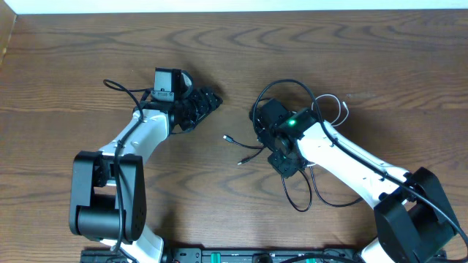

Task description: Untangle cables

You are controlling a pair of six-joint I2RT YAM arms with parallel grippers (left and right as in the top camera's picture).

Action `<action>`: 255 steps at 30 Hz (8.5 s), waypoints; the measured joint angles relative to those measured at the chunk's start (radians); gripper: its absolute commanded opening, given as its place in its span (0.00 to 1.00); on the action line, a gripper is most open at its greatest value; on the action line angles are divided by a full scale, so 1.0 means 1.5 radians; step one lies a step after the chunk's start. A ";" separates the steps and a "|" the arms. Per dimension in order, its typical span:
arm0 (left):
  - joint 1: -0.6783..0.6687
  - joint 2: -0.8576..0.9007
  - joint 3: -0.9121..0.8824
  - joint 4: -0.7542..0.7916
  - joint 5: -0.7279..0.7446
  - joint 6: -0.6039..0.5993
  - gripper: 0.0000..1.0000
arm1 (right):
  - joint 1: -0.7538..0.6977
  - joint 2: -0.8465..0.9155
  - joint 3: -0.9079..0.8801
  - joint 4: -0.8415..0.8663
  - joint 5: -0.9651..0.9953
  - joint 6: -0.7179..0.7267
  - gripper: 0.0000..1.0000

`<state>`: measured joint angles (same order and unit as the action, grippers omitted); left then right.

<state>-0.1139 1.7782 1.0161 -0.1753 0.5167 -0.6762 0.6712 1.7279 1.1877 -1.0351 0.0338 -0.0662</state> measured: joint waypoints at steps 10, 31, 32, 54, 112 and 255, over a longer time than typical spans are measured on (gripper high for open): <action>0.000 0.000 0.000 0.000 0.000 0.000 0.80 | 0.000 0.000 -0.001 0.009 0.000 0.000 0.24; 0.000 0.000 0.000 0.000 0.000 0.000 0.81 | 0.000 0.000 -0.027 0.057 -0.007 -0.001 0.01; 0.000 0.000 0.000 0.000 0.000 0.000 0.81 | 0.000 0.000 -0.027 0.058 -0.014 -0.001 0.01; 0.000 0.000 0.000 0.000 0.000 0.000 0.81 | -0.129 -0.234 -0.024 0.086 -0.258 -0.072 0.01; 0.000 0.000 0.000 0.000 -0.008 0.000 0.80 | -0.349 -0.062 -0.024 0.255 0.176 0.238 0.20; 0.000 0.000 0.000 -0.011 -0.067 0.000 0.81 | -0.657 0.075 -0.098 0.351 0.070 0.283 0.24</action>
<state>-0.1139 1.7782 1.0161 -0.1925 0.4156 -0.6758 -0.3145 1.8400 1.0412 -0.5083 0.1394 0.3584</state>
